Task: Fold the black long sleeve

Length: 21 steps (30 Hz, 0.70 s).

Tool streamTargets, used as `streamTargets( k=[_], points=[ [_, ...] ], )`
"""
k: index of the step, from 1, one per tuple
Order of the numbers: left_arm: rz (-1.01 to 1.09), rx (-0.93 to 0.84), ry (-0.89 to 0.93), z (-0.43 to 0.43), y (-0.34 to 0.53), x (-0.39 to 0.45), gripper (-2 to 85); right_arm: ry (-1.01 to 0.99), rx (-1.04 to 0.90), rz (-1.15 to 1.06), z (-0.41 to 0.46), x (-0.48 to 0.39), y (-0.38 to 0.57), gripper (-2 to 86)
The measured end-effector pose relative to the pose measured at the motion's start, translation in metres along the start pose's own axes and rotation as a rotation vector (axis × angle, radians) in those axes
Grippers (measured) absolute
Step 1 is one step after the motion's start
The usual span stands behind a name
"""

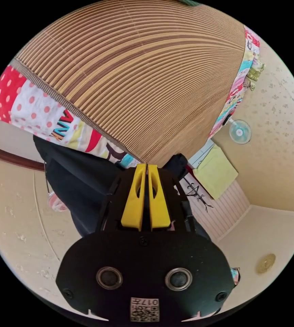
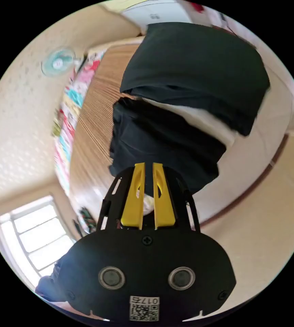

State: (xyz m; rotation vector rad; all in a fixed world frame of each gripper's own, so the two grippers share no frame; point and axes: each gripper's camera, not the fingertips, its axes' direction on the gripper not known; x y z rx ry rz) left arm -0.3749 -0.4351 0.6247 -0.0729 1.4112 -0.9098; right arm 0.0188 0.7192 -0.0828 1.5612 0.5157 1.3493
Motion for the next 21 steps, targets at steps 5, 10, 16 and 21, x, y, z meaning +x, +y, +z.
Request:
streamTargets(
  k=[5,10,16,21],
  points=[
    [0.011,0.003,-0.166,0.024,-0.002,-0.004,-1.0,0.218,-0.214,-0.108,0.07,-0.059,-0.026,9.2],
    [0.088,0.111,-0.16,0.031,-0.01,0.0,-1.0,0.223,-0.097,0.062,0.112,-0.068,0.015,5.9],
    [0.322,0.167,0.071,0.046,-0.033,0.051,-0.4,-0.487,-0.064,-0.306,0.116,-0.084,0.11,3.1],
    [0.567,0.066,0.344,0.075,-0.044,0.124,2.8,-0.843,0.159,-0.667,0.072,-0.127,0.182,2.3]
  ],
)
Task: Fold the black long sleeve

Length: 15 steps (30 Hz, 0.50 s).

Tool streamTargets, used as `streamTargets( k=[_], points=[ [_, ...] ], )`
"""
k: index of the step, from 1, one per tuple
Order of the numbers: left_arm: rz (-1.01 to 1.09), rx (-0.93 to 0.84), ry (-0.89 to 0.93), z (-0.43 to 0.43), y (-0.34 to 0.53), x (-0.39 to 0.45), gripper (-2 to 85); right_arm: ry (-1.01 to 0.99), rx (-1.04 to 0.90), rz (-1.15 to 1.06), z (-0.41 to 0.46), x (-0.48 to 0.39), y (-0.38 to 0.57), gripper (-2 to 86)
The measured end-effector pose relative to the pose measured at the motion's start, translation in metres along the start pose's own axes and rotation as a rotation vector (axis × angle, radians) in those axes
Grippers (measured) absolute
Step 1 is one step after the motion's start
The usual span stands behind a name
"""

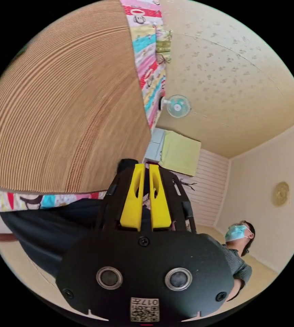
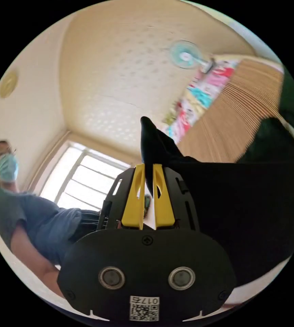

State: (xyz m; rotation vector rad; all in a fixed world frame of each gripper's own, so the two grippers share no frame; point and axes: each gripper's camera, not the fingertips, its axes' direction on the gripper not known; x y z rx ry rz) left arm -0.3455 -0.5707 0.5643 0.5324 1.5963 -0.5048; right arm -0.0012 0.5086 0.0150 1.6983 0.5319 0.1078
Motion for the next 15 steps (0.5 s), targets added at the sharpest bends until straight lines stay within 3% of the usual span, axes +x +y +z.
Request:
streamTargets(
  k=[4,6,9,12,15],
  points=[
    [0.116,-0.356,-0.064,0.091,-0.028,0.056,14.3,-0.129,-0.175,-0.364,0.051,-0.089,-0.016,2.2],
    [0.139,-0.408,-0.071,0.124,-0.03,0.072,19.9,-0.178,-0.29,-0.514,0.079,-0.128,-0.014,2.1],
    [0.086,-0.423,0.058,0.165,-0.031,0.07,24.7,-0.273,-0.512,-0.727,0.134,-0.186,0.009,1.9],
    [0.04,-0.428,0.194,0.189,-0.03,0.052,22.6,-0.264,-0.677,-0.845,0.195,-0.227,0.052,1.8],
    [0.086,-0.384,0.074,0.182,-0.02,0.036,13.3,-0.27,-0.773,-0.872,0.246,-0.249,0.099,1.7]
  ],
)
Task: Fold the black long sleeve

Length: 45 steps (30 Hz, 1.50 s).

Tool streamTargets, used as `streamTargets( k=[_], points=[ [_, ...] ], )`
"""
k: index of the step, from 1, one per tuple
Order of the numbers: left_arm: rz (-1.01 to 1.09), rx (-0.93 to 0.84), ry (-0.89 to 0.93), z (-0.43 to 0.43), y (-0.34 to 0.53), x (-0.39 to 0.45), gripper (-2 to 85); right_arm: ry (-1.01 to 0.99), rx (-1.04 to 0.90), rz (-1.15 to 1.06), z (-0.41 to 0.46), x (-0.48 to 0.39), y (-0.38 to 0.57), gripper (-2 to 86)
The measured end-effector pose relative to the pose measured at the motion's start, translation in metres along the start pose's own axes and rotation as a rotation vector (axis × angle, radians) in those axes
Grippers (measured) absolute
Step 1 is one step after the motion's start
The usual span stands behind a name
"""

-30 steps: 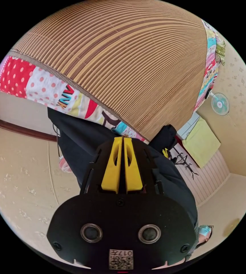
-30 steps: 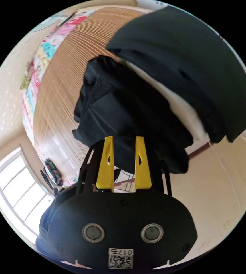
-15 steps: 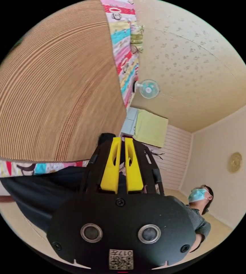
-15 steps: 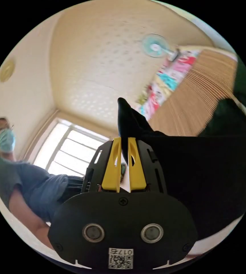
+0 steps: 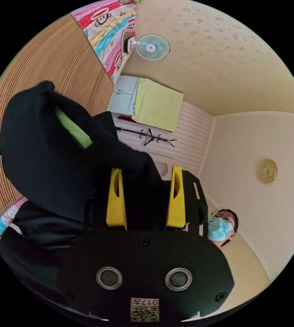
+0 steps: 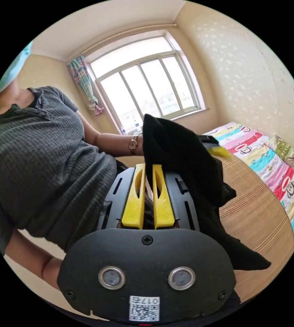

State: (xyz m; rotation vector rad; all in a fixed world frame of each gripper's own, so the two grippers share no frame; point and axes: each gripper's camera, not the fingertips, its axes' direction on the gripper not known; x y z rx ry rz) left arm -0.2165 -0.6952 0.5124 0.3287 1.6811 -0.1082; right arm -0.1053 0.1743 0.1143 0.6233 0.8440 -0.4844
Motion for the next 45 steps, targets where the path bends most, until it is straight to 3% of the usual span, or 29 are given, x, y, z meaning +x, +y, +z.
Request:
streamTargets(
  k=[2,4,8,10,13,17,21,24,26,28,29,34,36,38,40,42,45],
  points=[
    [0.079,-0.017,-0.076,-0.005,0.012,0.0,7.9,-0.052,0.038,0.022,0.027,-0.014,-0.009,1.5],
    [0.305,-0.067,0.078,-0.012,0.032,0.015,5.5,-0.141,0.099,0.04,0.036,-0.023,-0.013,1.3],
    [0.852,-0.114,0.27,-0.033,0.087,0.08,4.7,-0.456,0.322,-0.16,0.024,-0.043,-0.008,1.0],
    [1.204,-0.129,0.468,-0.051,0.13,0.121,4.2,-0.444,0.391,-0.172,0.015,-0.043,-0.001,1.2],
    [1.565,-0.131,0.675,-0.068,0.179,0.162,3.7,-0.266,0.408,-0.118,0.007,-0.038,0.009,2.1],
    [1.733,-0.219,0.854,-0.064,0.207,0.195,3.6,-0.047,0.383,0.041,0.014,-0.024,0.021,8.6],
    [1.797,-0.295,1.013,-0.037,0.218,0.205,3.7,-0.036,0.358,0.133,0.038,-0.009,0.034,17.2],
    [1.766,-0.278,1.009,-0.014,0.217,0.198,3.8,-0.319,0.264,0.078,0.079,-0.002,0.042,17.9],
    [1.726,-0.25,0.961,-0.002,0.213,0.192,3.8,-0.779,0.196,-0.045,0.12,-0.001,0.051,17.0],
    [1.658,-0.195,0.911,0.009,0.204,0.181,3.7,-1.027,0.197,-0.093,0.146,-0.004,0.06,14.0],
    [1.638,-0.177,0.895,0.011,0.201,0.178,3.7,-1.049,0.183,-0.093,0.16,-0.01,0.064,10.3],
    [1.473,-0.092,0.612,0.036,0.19,0.16,3.8,-0.633,0.221,-0.01,0.154,-0.027,0.077,2.8],
    [1.448,-0.107,0.5,0.046,0.193,0.158,3.9,-0.327,0.254,0.179,0.129,-0.02,0.085,2.2],
    [1.398,-0.092,0.307,0.059,0.196,0.158,3.9,0.104,0.351,0.323,0.087,-0.036,0.095,1.7],
    [1.287,-0.061,-0.03,0.083,0.196,0.156,3.9,0.316,0.53,0.352,0.056,-0.065,0.101,1.5],
    [1.207,-0.071,-0.248,0.106,0.192,0.152,3.9,0.492,0.626,0.365,0.041,-0.099,0.097,1.4],
    [1.146,-0.092,-0.396,0.141,0.186,0.144,3.8,0.758,0.683,0.224,0.056,-0.167,0.073,1.3]
  ],
)
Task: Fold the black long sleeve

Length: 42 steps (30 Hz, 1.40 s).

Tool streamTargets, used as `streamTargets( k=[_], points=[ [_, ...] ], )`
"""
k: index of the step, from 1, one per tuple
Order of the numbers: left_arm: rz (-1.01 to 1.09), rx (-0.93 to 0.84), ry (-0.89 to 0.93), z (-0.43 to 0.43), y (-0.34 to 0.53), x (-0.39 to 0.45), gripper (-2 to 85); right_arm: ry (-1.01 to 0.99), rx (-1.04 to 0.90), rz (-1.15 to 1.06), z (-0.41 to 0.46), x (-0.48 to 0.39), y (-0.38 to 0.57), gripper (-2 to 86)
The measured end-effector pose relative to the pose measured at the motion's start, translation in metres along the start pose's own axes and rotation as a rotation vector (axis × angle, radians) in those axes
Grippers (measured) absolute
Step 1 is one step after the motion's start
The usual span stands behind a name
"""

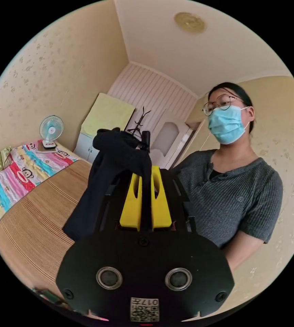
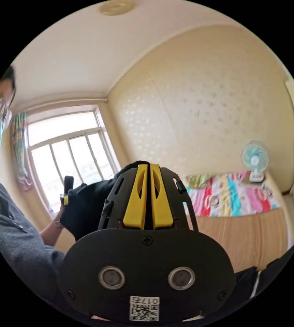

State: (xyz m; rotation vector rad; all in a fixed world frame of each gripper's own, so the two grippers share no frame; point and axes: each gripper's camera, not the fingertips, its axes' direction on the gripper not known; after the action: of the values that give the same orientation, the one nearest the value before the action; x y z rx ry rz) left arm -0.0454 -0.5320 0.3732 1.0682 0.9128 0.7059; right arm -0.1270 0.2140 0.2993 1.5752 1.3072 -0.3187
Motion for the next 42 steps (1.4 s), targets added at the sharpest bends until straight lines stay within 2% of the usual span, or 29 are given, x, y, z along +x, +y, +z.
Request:
streamTargets(
  k=[2,6,9,13,15,17,21,23,26,28,30,33,37,39,42],
  points=[
    [-0.05,-0.061,-0.071,0.02,-0.002,-0.003,3.8,0.098,0.116,-0.132,-0.019,-0.056,-0.004,1.3],
    [-0.123,-0.192,-0.338,0.061,-0.01,0.0,3.9,0.129,0.273,-0.282,-0.041,-0.123,-0.002,1.3],
    [-0.134,-0.198,-0.436,0.085,-0.02,0.005,4.3,0.158,0.393,-0.417,-0.054,-0.172,0.003,1.3],
    [-0.154,-0.112,-0.47,0.114,-0.038,0.01,8.5,0.239,0.53,-0.564,-0.06,-0.225,0.007,1.3],
    [-0.152,-0.113,-0.507,0.129,-0.046,0.01,11.2,0.275,0.578,-0.576,-0.062,-0.239,0.006,1.3],
    [-0.144,-0.117,-0.462,0.144,-0.053,0.009,12.8,0.352,0.6,-0.57,-0.063,-0.252,0.0,1.3],
    [-0.137,-0.214,-0.394,0.173,-0.063,0.005,5.1,0.45,0.645,-0.531,-0.072,-0.254,-0.004,1.5],
    [-0.101,-0.179,-0.361,0.165,-0.066,0.012,2.3,0.454,0.658,-0.504,-0.083,-0.247,-0.001,1.5],
    [-0.092,-0.062,-0.434,0.115,-0.073,0.03,0.5,0.487,0.706,-0.481,-0.104,-0.236,0.009,1.6],
    [-0.081,0.103,-0.492,0.053,-0.081,0.056,-0.1,0.494,0.75,-0.474,-0.119,-0.228,0.018,1.7],
    [-0.003,0.173,-0.512,0.016,-0.095,0.087,-0.3,0.454,0.784,-0.485,-0.133,-0.218,0.024,1.7],
    [0.104,0.203,-0.71,-0.02,-0.128,0.15,-0.4,0.355,0.825,-0.57,-0.149,-0.205,0.029,1.8],
    [0.188,0.32,-0.963,-0.058,-0.163,0.213,-0.3,0.475,0.893,-0.634,-0.142,-0.194,0.021,1.8],
    [0.161,0.401,-1.012,-0.08,-0.177,0.214,-0.1,0.532,0.865,-0.646,-0.121,-0.182,0.005,1.8],
    [0.108,0.427,-1.005,-0.121,-0.212,0.175,0.5,0.632,0.591,-0.588,-0.048,-0.13,-0.055,2.1]
  ],
)
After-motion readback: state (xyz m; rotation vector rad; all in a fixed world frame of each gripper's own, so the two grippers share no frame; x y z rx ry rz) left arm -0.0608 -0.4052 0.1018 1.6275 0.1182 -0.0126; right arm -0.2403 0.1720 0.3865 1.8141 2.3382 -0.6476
